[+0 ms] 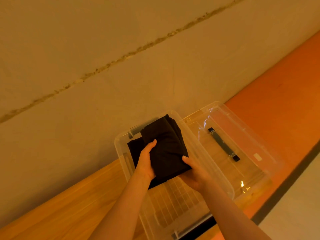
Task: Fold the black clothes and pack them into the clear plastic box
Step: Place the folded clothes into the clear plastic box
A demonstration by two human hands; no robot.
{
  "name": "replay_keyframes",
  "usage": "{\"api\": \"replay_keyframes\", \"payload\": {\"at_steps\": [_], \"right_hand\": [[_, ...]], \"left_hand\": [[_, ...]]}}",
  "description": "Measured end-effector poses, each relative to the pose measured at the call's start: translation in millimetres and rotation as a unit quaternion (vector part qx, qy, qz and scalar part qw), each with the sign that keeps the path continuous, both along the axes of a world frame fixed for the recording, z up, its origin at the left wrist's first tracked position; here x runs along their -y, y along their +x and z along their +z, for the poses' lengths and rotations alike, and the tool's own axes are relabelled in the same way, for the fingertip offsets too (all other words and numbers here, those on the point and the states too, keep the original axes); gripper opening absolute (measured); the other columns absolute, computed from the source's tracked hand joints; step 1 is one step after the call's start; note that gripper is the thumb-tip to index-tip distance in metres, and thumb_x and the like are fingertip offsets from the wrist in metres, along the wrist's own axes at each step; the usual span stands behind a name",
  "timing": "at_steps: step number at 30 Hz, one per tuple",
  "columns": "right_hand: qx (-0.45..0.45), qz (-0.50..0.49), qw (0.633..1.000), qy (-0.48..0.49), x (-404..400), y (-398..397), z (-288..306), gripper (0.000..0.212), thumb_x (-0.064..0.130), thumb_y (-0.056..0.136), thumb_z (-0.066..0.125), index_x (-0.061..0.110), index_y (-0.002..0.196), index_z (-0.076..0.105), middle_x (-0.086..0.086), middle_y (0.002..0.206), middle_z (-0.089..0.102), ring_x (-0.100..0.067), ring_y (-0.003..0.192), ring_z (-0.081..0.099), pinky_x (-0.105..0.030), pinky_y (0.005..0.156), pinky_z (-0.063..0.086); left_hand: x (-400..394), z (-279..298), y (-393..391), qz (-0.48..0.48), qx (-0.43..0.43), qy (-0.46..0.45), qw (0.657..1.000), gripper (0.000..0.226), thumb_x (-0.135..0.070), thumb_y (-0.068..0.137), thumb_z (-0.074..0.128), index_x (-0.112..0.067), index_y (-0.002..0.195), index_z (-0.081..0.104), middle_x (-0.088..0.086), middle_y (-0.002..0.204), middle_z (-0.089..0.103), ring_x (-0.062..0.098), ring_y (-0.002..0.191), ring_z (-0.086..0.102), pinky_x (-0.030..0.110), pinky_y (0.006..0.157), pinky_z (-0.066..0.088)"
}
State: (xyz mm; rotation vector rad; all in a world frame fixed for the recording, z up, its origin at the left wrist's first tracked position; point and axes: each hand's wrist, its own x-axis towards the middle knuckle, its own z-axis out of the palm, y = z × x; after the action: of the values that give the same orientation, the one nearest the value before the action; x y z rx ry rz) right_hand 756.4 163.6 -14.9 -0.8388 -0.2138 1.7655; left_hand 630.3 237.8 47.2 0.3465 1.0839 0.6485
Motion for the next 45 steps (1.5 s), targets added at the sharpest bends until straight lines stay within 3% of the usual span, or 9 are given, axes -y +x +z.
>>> {"api": "replay_keyframes", "payload": {"at_steps": [7, 10, 16, 23, 31, 34, 38, 40, 45], "right_hand": [[0.001, 0.018, 1.000, -0.003, -4, 6, 9, 0.083, 0.036, 0.040, 0.093, 0.009, 0.113, 0.064, -0.013, 0.117, 0.065, -0.024, 0.106, 0.064, -0.032, 0.084, 0.055], [0.058, 0.032, 0.998, -0.024, -7, 6, 16, 0.084, 0.032, 0.038, 0.093, 0.006, 0.112, 0.063, -0.014, 0.114, 0.066, -0.024, 0.104, 0.064, -0.030, 0.080, 0.056], [0.133, -0.039, 0.987, -0.077, -7, 7, 10, 0.050, 0.013, 0.076, 0.066, 0.002, 0.124, 0.054, -0.010, 0.114, 0.066, -0.021, 0.105, 0.064, -0.032, 0.089, 0.052], [0.169, -0.188, 0.954, -0.162, -11, 0, -23, 0.043, 0.019, 0.091, 0.056, 0.008, 0.131, 0.048, -0.007, 0.126, 0.058, -0.019, 0.109, 0.057, -0.033, 0.092, 0.047], [0.208, -0.268, 0.908, -0.246, -23, -25, -54, 0.044, 0.022, 0.093, 0.054, 0.014, 0.135, 0.043, -0.008, 0.132, 0.052, -0.025, 0.118, 0.052, -0.041, 0.098, 0.045], [0.250, -0.276, 0.885, -0.278, -30, -27, -56, 0.044, 0.024, 0.095, 0.051, 0.013, 0.136, 0.042, -0.007, 0.134, 0.049, -0.027, 0.122, 0.048, -0.038, 0.095, 0.044], [0.277, -0.290, 0.866, -0.299, -37, -30, -52, 0.041, 0.025, 0.097, 0.047, 0.010, 0.134, 0.042, -0.010, 0.133, 0.050, -0.027, 0.120, 0.049, -0.034, 0.090, 0.043], [0.287, -0.303, 0.856, -0.304, -35, -31, -47, 0.039, 0.024, 0.097, 0.046, 0.008, 0.133, 0.044, -0.011, 0.132, 0.051, -0.027, 0.119, 0.050, -0.031, 0.088, 0.043], [0.439, -0.241, 0.810, -0.306, -19, -38, -28, 0.042, 0.020, 0.097, 0.044, 0.009, 0.137, 0.037, -0.012, 0.135, 0.046, -0.028, 0.125, 0.046, -0.037, 0.098, 0.041]], "left_hand": [[-2, 0, -3, -0.002, 0.012, 0.011, 1.000, 0.021, -0.032, 0.089, 0.055, -0.014, 0.096, 0.063, 0.008, 0.073, 0.073, 0.030, 0.087, 0.063, 0.041, 0.068, 0.050], [-9, -3, -8, -0.007, -0.018, -0.001, 1.000, 0.025, -0.032, 0.085, 0.061, -0.013, 0.102, 0.063, 0.012, 0.090, 0.071, 0.030, 0.089, 0.064, 0.040, 0.068, 0.052], [-32, -18, -5, -0.012, -0.037, 0.002, 0.999, 0.047, -0.027, 0.075, 0.071, -0.011, 0.118, 0.060, 0.013, 0.112, 0.065, 0.029, 0.103, 0.062, 0.044, 0.085, 0.051], [-42, -50, 37, -0.019, -0.180, 0.021, 0.983, 0.063, -0.042, 0.077, 0.071, -0.013, 0.129, 0.050, 0.009, 0.122, 0.058, 0.027, 0.105, 0.058, 0.042, 0.087, 0.051], [-40, -68, 57, -0.038, -0.328, 0.118, 0.937, 0.059, -0.027, 0.091, 0.058, -0.012, 0.141, 0.032, 0.011, 0.137, 0.046, 0.027, 0.122, 0.048, 0.038, 0.098, 0.045], [-31, -59, 51, -0.071, -0.450, 0.252, 0.854, 0.059, -0.016, 0.091, 0.055, -0.015, 0.143, 0.027, 0.006, 0.145, 0.036, 0.021, 0.132, 0.039, 0.030, 0.102, 0.038], [-18, -65, 23, -0.247, -0.536, 0.589, 0.552, 0.045, -0.018, 0.091, 0.053, -0.012, 0.135, 0.044, 0.006, 0.144, 0.040, 0.023, 0.135, 0.035, 0.033, 0.109, 0.025], [-25, -74, 14, -0.390, -0.536, 0.616, 0.426, 0.050, -0.028, 0.095, 0.043, -0.012, 0.142, 0.035, 0.006, 0.152, 0.029, 0.023, 0.142, 0.022, 0.037, 0.112, 0.008], [-39, -89, 2, -0.501, -0.563, 0.529, 0.390, 0.066, -0.050, 0.095, 0.015, -0.019, 0.147, -0.010, 0.000, 0.156, -0.016, 0.017, 0.138, -0.026, 0.041, 0.109, -0.017]]}}
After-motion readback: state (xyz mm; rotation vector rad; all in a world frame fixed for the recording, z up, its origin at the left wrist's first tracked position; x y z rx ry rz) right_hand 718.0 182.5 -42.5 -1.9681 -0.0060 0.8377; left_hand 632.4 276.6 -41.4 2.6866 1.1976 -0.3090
